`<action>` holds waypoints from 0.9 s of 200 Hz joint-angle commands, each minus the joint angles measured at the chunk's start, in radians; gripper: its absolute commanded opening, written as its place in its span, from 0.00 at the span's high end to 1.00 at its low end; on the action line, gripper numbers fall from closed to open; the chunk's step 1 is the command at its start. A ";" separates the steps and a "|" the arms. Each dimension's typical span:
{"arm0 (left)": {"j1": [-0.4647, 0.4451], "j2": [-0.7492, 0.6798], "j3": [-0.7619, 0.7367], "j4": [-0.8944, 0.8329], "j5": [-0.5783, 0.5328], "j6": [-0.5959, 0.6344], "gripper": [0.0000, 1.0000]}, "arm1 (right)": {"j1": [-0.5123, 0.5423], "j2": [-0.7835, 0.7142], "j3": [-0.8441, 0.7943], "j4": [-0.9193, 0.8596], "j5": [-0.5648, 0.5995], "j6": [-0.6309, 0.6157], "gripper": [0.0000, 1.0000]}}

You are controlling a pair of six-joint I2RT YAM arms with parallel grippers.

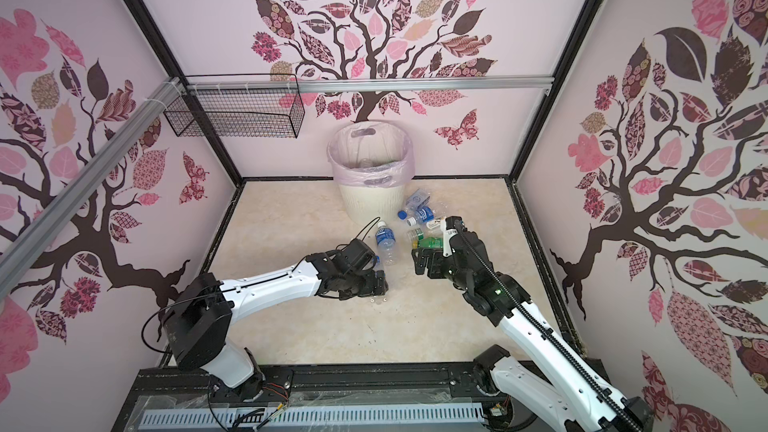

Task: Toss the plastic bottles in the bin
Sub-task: 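Lower left gripper onto the blue-label Pepsi water bottle and close on it, then bring the Pepsi bottle to right gripper while right gripper closes on its blue cap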

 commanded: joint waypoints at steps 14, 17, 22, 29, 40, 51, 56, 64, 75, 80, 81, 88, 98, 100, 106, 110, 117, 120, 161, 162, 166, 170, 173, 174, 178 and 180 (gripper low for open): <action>0.003 0.037 0.016 0.039 -0.022 -0.009 0.05 | 0.004 -0.030 -0.001 0.003 0.004 0.010 0.01; 0.002 0.044 0.016 0.040 -0.019 -0.009 0.05 | 0.004 -0.031 -0.003 0.004 0.004 0.011 0.01; 0.003 0.054 0.017 0.044 -0.014 -0.008 0.06 | 0.003 -0.033 -0.007 0.006 0.004 0.013 0.01; 0.003 0.065 0.017 0.051 -0.011 -0.007 0.08 | 0.003 -0.035 -0.010 0.008 0.003 0.014 0.01; 0.003 0.080 0.015 0.061 -0.009 -0.006 0.10 | 0.003 -0.036 -0.016 0.009 -0.001 0.018 0.01; 0.002 0.089 0.018 0.068 -0.012 -0.001 0.14 | 0.003 -0.035 -0.018 0.011 -0.003 0.019 0.01; 0.003 0.093 0.018 0.069 -0.012 0.002 0.17 | 0.003 -0.035 -0.018 0.012 -0.003 0.019 0.01; 0.002 0.099 0.020 0.070 -0.014 0.006 0.20 | 0.003 -0.033 -0.018 0.014 -0.003 0.019 0.01; 0.002 0.106 0.021 0.073 -0.019 0.012 0.24 | 0.004 -0.032 -0.018 0.014 -0.003 0.019 0.00; 0.002 0.111 0.020 0.073 -0.020 0.013 0.27 | 0.003 -0.030 -0.017 0.015 -0.003 0.018 0.00; 0.003 0.111 0.021 0.073 -0.020 0.013 0.27 | 0.003 -0.030 -0.016 0.016 -0.003 0.018 0.00; 0.002 0.115 0.019 0.076 -0.018 0.016 0.30 | 0.003 -0.029 -0.016 0.018 -0.003 0.019 0.00; 0.002 0.122 0.015 0.080 -0.014 0.021 0.35 | 0.003 -0.028 -0.017 0.020 -0.003 0.019 0.00; 0.003 0.123 0.015 0.082 -0.013 0.021 0.36 | 0.003 -0.027 -0.017 0.020 -0.003 0.020 0.00; 0.002 0.123 0.011 0.086 -0.009 0.023 0.39 | 0.003 -0.026 -0.016 0.021 -0.003 0.021 0.01; 0.002 0.122 0.007 0.090 -0.007 0.025 0.41 | 0.002 -0.024 -0.016 0.022 -0.003 0.022 0.01; 0.003 0.114 0.000 0.096 -0.005 0.025 0.44 | 0.004 -0.023 -0.016 0.022 -0.006 0.022 0.01; 0.003 0.110 -0.004 0.099 -0.005 0.026 0.45 | 0.004 -0.022 -0.016 0.022 -0.006 0.022 0.00; 0.004 0.023 -0.057 0.089 -0.037 0.071 0.52 | 0.003 -0.018 -0.021 0.027 -0.012 0.030 0.01; 0.003 0.019 -0.058 0.088 -0.038 0.073 0.52 | 0.003 -0.018 -0.020 0.027 -0.014 0.031 0.01; 0.003 0.007 -0.065 0.088 -0.041 0.082 0.52 | 0.004 -0.016 -0.021 0.027 -0.016 0.034 0.01; 0.003 -0.002 -0.070 0.088 -0.043 0.090 0.52 | 0.003 -0.015 -0.021 0.029 -0.021 0.035 0.01; 0.004 -0.016 -0.076 0.090 -0.044 0.097 0.52 | 0.003 -0.012 -0.020 0.030 -0.024 0.037 0.00; 0.004 -0.020 -0.078 0.090 -0.044 0.099 0.52 | 0.003 -0.011 -0.020 0.031 -0.025 0.037 0.01; 0.004 -0.032 -0.084 0.094 -0.043 0.108 0.52 | 0.002 -0.008 -0.019 0.031 -0.031 0.040 0.00; 0.004 -0.041 -0.088 0.095 -0.044 0.113 0.52 | 0.003 -0.006 -0.018 0.031 -0.034 0.042 0.00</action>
